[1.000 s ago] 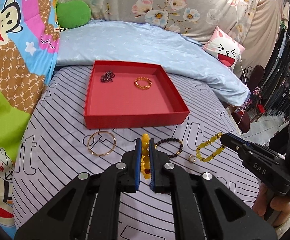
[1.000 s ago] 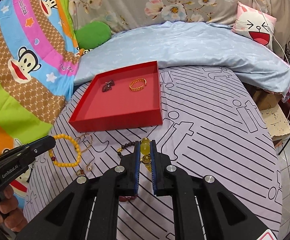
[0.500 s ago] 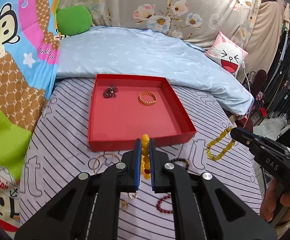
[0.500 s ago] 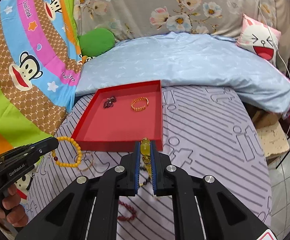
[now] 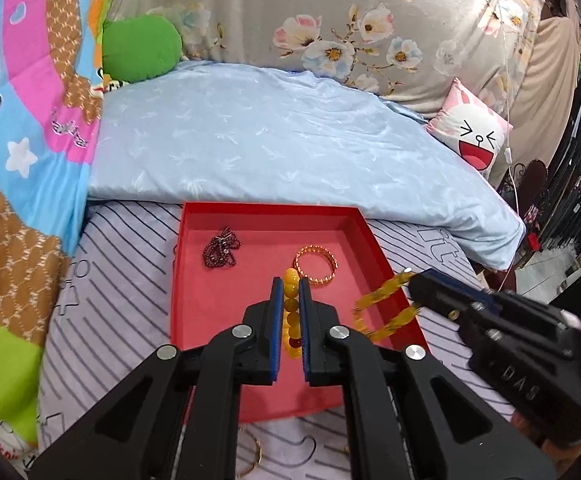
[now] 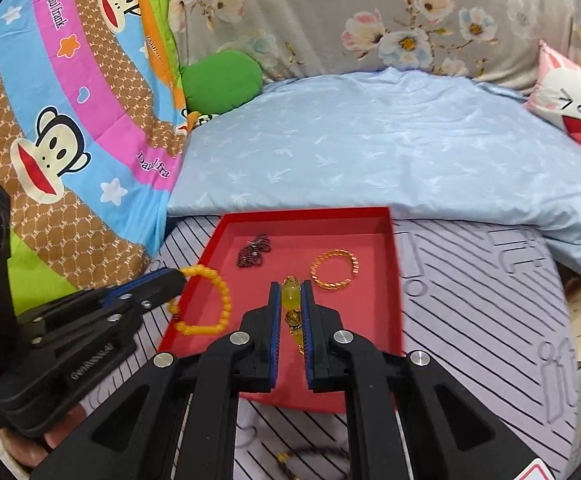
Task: Organize jewelry
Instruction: 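Carry both yellow bracelets into the red tray and open both grippers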
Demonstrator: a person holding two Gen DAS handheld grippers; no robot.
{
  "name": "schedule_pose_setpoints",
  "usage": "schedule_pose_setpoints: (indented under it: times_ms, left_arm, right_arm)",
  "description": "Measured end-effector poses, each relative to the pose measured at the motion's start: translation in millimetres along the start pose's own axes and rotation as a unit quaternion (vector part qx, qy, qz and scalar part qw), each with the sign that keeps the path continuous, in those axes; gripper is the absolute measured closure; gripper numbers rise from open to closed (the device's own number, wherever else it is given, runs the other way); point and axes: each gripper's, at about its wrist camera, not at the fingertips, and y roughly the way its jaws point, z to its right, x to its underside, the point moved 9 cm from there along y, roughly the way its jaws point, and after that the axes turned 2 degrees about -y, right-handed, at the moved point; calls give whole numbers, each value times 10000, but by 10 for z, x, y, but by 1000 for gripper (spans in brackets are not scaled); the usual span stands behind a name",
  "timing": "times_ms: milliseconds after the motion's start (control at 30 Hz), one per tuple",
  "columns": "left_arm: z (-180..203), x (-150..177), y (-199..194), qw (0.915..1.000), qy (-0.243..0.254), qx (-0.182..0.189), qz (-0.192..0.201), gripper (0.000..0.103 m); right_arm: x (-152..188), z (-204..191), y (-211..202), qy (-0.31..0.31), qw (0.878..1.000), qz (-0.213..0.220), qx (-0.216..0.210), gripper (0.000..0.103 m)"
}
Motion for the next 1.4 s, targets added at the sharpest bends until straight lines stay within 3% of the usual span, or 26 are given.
schedule_pose_setpoints:
  times_ms: [167, 467, 600, 733, 767, 833, 933, 1400]
  left_arm:
    - [-214, 40, 451, 9991, -240, 123, -332, 96]
    - [-638, 354, 964, 9944, -182, -552, -878, 96]
    - [-620, 352, 1004, 9928, 69, -843, -846, 95]
    - [-602, 289, 993, 9924, 178, -998, -699, 93]
    - [-609, 270, 981, 9923, 183, -1044, -648, 91]
    - [-613, 225, 935, 9923, 172, -1111, -520, 75]
    - [-631, 176, 858, 9920, 171, -1193, -386, 71]
    - [-645, 405, 256, 9916, -20, -1261, -269, 71]
  right_arm:
    - [139, 62, 506, 182, 9989, -419, -136, 94]
    - [349, 484, 867, 159, 9954, -791, 521, 94]
    - [366, 517, 953, 0, 9940, -836, 699, 94]
    - [334, 526, 959, -96, 9934, -728, 876, 88]
    - [321, 526, 940, -109, 9934, -681, 914, 83]
    - [298, 529, 891, -90, 9940, -589, 921, 75]
    - [293, 550, 792, -15, 9947, -511, 893, 74]
    - [574, 481, 162, 72, 9959, -374, 821, 74]
